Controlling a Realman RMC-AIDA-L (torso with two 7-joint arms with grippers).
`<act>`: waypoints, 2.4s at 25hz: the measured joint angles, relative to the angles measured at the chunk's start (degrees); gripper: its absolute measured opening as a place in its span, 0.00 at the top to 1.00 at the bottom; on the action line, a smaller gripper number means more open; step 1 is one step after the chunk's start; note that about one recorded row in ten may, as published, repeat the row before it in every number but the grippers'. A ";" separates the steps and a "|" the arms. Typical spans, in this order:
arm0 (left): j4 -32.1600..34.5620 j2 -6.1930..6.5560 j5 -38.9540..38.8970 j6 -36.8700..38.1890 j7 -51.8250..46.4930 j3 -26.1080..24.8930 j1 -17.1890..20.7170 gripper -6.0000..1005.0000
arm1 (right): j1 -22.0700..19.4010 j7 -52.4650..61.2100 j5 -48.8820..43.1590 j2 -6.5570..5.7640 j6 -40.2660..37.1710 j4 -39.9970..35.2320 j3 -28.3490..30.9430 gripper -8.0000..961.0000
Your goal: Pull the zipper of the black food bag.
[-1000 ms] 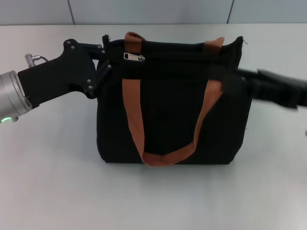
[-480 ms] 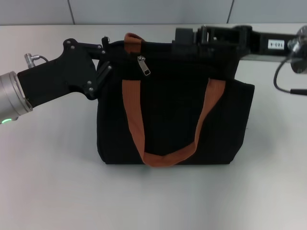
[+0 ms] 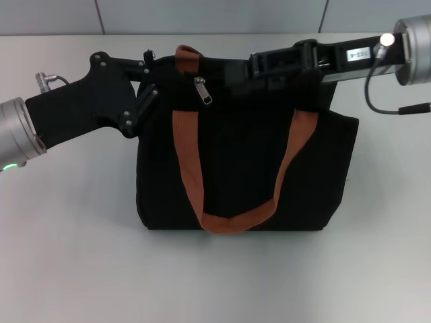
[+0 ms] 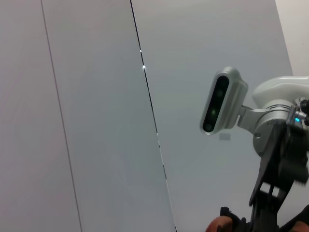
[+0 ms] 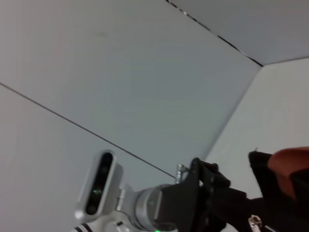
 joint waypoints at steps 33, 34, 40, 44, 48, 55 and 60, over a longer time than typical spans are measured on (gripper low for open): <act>-2.39 -0.08 0.00 0.57 -1.81 0.11 -3.86 0.99 | 3.05 -1.04 -0.72 2.72 11.41 -6.77 -13.54 0.59; -2.85 -0.10 0.00 0.53 -1.81 0.06 -4.28 0.99 | 3.05 -1.04 -0.72 2.74 11.47 -6.78 -13.55 0.59; -3.29 0.01 -1.21 0.37 -1.86 -0.74 -3.80 0.99 | 2.49 -1.74 -0.69 2.89 11.98 -6.78 -13.50 0.60; -3.06 0.18 -2.23 0.57 -1.90 -0.75 -2.61 0.99 | 2.43 -1.77 -0.69 2.93 12.38 -6.75 -13.49 0.63; -2.99 0.23 -2.30 0.76 -1.72 -0.75 -1.91 0.99 | 2.40 -2.13 -0.69 2.96 13.21 -6.74 -13.70 0.66; -2.89 0.27 -2.41 0.96 -1.53 -0.81 -1.48 0.99 | 2.42 -2.52 -0.52 2.86 12.90 -6.74 -13.57 0.74; -2.89 0.27 -2.43 1.09 -1.51 -0.43 -1.48 0.99 | 2.80 -2.54 -0.63 2.81 12.85 -6.59 -13.69 0.78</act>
